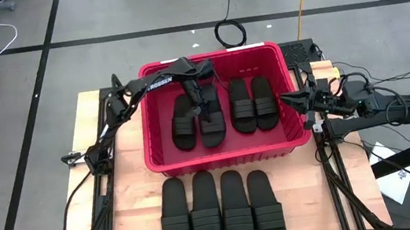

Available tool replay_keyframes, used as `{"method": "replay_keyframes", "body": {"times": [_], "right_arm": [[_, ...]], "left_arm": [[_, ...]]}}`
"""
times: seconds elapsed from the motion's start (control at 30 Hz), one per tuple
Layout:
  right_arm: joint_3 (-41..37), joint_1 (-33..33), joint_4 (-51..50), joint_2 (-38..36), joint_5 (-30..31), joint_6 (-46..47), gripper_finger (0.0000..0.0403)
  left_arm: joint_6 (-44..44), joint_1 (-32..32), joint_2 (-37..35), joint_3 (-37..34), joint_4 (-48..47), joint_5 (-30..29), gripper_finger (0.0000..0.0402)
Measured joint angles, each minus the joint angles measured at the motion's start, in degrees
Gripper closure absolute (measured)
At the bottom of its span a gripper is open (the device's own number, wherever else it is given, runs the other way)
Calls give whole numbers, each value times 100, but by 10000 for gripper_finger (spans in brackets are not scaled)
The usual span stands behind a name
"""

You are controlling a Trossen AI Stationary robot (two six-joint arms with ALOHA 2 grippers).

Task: Pick and place slides into bin
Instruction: Put the black slides into the red bin

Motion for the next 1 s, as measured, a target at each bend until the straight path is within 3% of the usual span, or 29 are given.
{"method": "replay_keyframes", "body": {"times": [0.3, 0.63, 1.0], "right_arm": [[0, 0, 15, 0, 0, 11, 362], [0, 0, 15, 0, 0, 197, 362], [0, 0, 15, 0, -1, 343, 362]], "left_arm": [[-150, 29, 5, -370, 121, -509, 401], [-266, 36, -10, -923, 438, -587, 401], [-413, 35, -16, -960, 537, -685, 397]]}}
